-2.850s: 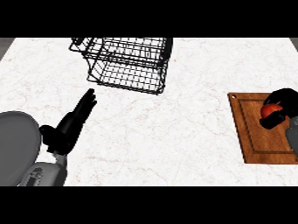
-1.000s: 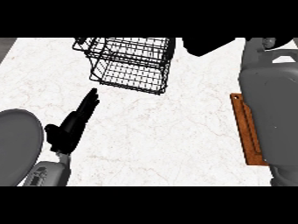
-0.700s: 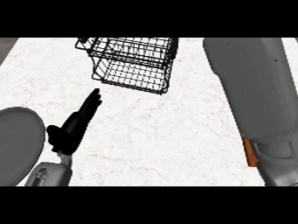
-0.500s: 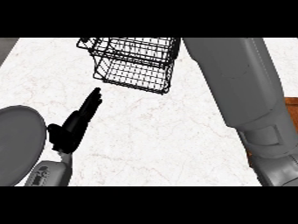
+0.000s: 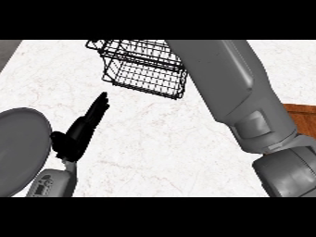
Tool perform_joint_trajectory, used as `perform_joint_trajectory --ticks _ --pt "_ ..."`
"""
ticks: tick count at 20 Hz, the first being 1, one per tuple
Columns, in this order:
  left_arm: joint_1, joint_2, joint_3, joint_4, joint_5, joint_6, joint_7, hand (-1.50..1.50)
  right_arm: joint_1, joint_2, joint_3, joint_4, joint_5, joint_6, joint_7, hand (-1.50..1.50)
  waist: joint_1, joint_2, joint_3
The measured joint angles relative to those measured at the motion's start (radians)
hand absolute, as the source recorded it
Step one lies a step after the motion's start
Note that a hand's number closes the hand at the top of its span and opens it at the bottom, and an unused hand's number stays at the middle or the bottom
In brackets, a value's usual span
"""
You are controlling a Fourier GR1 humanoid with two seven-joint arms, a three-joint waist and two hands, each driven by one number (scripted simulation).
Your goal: Pick the tomato from the cutting board and place it in the tiered basket
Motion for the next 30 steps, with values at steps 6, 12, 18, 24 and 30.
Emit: perform_joint_trajectory --ticks 6,12,18,24,30 --pt "-0.019 -0.003 -0.001 0.002 0.0 -0.008 0.006 0.0 -0.048 0.01 -0.035 0.142 -0.053 -0.073 -0.087 1.5 0.014 0.005 0.0" --pt "-0.035 -0.026 -0.016 0.002 -0.013 0.007 0.022 0.0 -0.097 0.013 -0.097 0.236 -0.159 -0.107 -0.099 1.5 0.027 0.006 0.0" --pt "-0.042 -0.031 -0.02 0.004 -0.015 0.005 0.028 0.0 -0.121 0.014 -0.204 0.304 -0.31 -0.136 -0.035 -1.5 0.031 0.004 0.0" --pt "-0.028 -0.024 -0.008 0.015 -0.015 0.004 0.014 0.0 -0.13 0.014 -0.236 0.318 -0.366 -0.247 -0.079 -1.5 0.014 0.001 0.0" --pt "-0.016 -0.008 0.016 0.001 -0.002 0.003 0.022 0.0 -0.135 -0.03 -0.189 0.306 -0.287 -0.461 -0.071 -1.5 -0.016 -0.007 0.0"
